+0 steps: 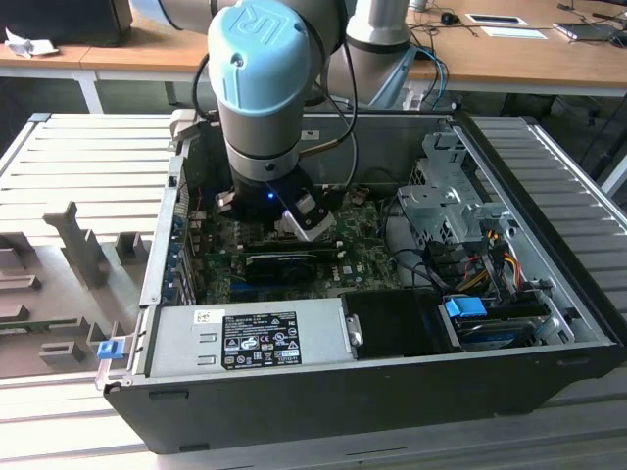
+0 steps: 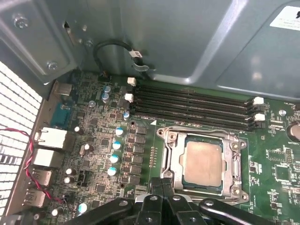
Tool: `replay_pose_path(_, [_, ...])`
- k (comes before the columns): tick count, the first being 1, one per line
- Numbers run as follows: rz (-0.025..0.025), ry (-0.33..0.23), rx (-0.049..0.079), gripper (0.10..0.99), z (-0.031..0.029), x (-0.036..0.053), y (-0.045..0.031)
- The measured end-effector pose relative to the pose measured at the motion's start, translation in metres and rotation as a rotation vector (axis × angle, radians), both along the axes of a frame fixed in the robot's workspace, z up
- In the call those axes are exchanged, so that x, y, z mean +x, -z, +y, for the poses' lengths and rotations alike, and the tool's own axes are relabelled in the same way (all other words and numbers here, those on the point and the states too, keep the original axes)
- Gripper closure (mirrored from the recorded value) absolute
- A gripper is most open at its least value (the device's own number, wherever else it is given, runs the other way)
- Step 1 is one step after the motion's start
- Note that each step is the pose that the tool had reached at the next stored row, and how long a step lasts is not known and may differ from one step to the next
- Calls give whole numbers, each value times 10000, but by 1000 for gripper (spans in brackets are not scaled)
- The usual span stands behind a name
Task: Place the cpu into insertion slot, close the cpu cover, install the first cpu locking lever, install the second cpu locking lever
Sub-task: 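Install the second cpu locking lever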
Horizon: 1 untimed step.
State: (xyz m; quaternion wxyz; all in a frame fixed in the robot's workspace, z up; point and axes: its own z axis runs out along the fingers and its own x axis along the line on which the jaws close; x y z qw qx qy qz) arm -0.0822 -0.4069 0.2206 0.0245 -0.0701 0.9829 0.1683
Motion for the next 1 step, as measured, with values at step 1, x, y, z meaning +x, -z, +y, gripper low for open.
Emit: replay_pose_path(1, [4,0,0,980,0,0,-22])
